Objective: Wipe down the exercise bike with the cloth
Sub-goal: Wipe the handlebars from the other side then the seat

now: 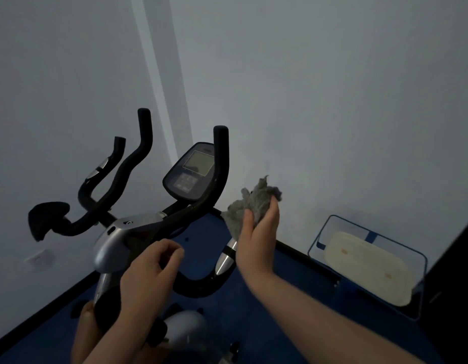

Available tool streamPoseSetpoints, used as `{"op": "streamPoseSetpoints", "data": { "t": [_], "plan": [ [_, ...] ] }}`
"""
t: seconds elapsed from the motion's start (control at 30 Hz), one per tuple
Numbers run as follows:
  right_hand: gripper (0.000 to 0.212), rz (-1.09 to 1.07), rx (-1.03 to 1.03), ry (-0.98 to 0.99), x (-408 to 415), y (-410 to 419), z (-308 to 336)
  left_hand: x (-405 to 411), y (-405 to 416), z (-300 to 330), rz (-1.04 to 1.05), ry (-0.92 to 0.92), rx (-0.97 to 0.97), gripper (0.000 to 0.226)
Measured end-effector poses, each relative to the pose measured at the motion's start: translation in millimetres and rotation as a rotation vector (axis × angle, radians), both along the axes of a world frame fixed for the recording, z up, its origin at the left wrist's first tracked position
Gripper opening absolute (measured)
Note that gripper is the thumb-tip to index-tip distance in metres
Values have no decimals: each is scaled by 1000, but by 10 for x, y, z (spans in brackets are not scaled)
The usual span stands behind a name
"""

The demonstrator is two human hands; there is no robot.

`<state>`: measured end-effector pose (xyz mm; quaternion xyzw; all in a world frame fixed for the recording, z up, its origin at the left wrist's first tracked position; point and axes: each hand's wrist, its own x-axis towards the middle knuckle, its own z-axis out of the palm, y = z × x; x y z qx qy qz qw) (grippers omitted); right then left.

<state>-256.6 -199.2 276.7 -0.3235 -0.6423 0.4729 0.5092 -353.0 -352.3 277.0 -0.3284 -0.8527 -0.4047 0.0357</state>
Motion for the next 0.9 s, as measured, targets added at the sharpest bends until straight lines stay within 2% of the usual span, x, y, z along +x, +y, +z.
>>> {"op": "streamPoseSetpoints", "data": {
  "t": [0.17, 0.27, 0.37, 0.47, 0.6, 0.73, 0.83, 0.9],
  "plan": [
    [46, 42, 68, -6, 4, 318, 338, -18, 6, -3, 8, -3, 14, 12],
    [50, 7, 38, 1, -4, 81, 112, -5, 12, -5, 14, -18, 19, 14],
    [58, 46, -97, 30, 21, -254, -168, 1, 7, -7, 10, -30, 40, 12],
    [59, 26, -52, 11, -33, -75, -60, -1, 11, -8, 8, -28, 45, 11],
    [53, -68, 283, -114, -38, 186, 180, 14, 1, -2, 6, -20, 47, 11],
    [44, -168, 723, -451, 93, 184, -64, 17, -4, -4, 6, -8, 50, 11],
    [42, 12, 988, -529, 321, 251, -229, 10, -9, -17, 5, 2, 62, 11],
    [43, 147, 1244, -605, 434, 430, -138, 4, -15, -32, -3, -4, 77, 10]
  ]
}}
